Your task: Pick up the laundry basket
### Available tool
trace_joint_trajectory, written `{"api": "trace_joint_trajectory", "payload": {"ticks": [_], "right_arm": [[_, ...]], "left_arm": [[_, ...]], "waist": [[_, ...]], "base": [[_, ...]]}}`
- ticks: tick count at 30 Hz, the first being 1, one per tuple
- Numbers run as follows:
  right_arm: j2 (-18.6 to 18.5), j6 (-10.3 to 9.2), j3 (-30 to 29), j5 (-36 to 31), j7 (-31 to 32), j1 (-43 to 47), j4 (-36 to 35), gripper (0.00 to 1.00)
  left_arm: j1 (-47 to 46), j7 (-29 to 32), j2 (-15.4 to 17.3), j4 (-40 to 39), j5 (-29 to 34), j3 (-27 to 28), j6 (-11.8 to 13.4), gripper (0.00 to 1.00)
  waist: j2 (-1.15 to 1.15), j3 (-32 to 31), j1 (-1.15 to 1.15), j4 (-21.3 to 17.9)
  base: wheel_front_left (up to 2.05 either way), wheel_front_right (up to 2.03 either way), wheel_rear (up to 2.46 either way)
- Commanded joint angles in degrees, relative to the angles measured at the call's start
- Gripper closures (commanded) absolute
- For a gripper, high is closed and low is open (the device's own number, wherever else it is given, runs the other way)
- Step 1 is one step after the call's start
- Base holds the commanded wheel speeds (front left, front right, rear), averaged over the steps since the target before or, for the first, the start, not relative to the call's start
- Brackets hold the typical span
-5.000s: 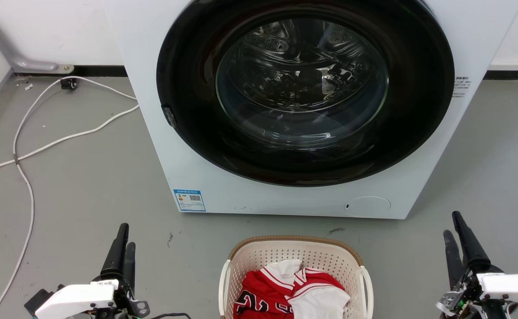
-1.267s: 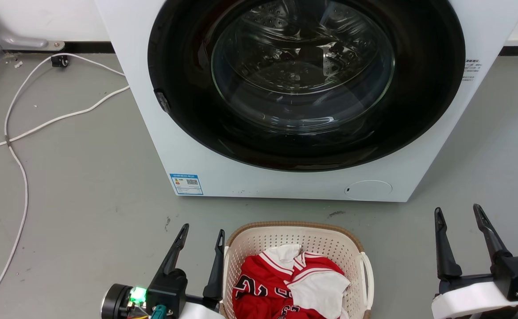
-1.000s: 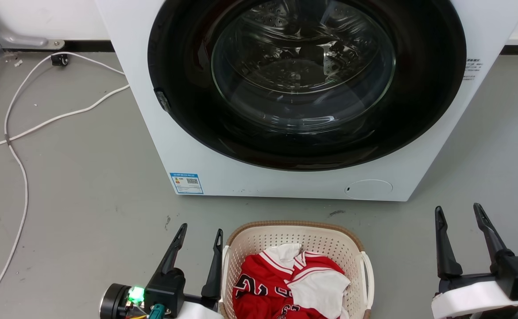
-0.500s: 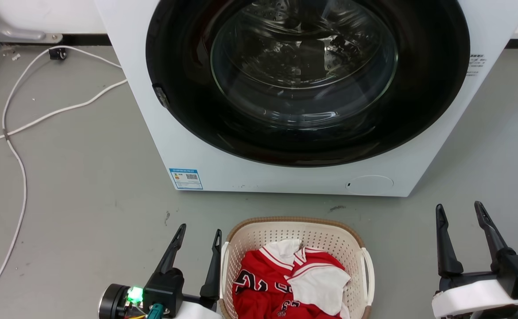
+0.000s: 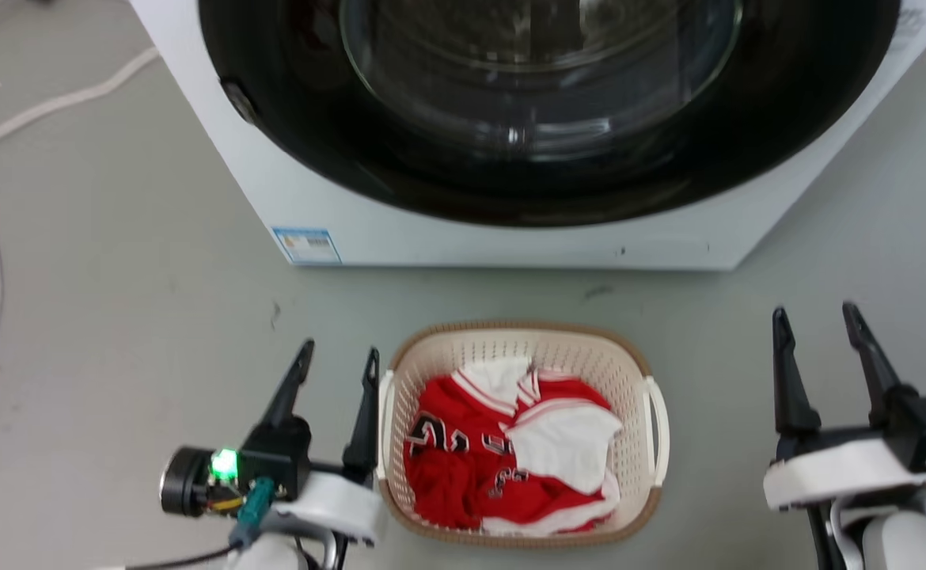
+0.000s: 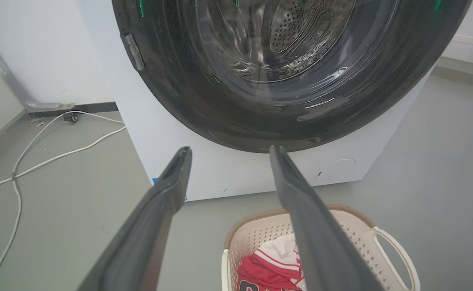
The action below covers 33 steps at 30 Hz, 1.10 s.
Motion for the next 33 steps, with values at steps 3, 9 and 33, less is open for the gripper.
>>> {"api": "trace_joint_trajectory", "payload": {"ticks": [3,9,33], "right_arm": [[-0.2,-0.04,0.3,0.1,-0.1,-4.0,1.0,0.00],[-0.1,-0.04,1.8,-1.7,-0.1,-9.3,4.6,0.00],[-0.1,-0.04,5.9,1.4,3.4,-33.1,46.1,0.00]], "left_arm": [[-4.5,-0.2,0.0,1.7,0.7,1.1,-0.8,0.00],[-11.7,-0.2,1.1,9.8,0.6,2.2,-2.8,0.00],[-36.5,-0.1,4.6,47.1,0.3,-0.2,-6.8,0.00]], "waist": [[0.00,8.5,0.00,-0.9],[0.00,16.1,0.00,-1.7],[0.00,30.5,0.00,-2.4]], "base": [[0.00,0.00,0.00],[0.00,0.00,0.00],[0.00,0.00,0.00]]}}
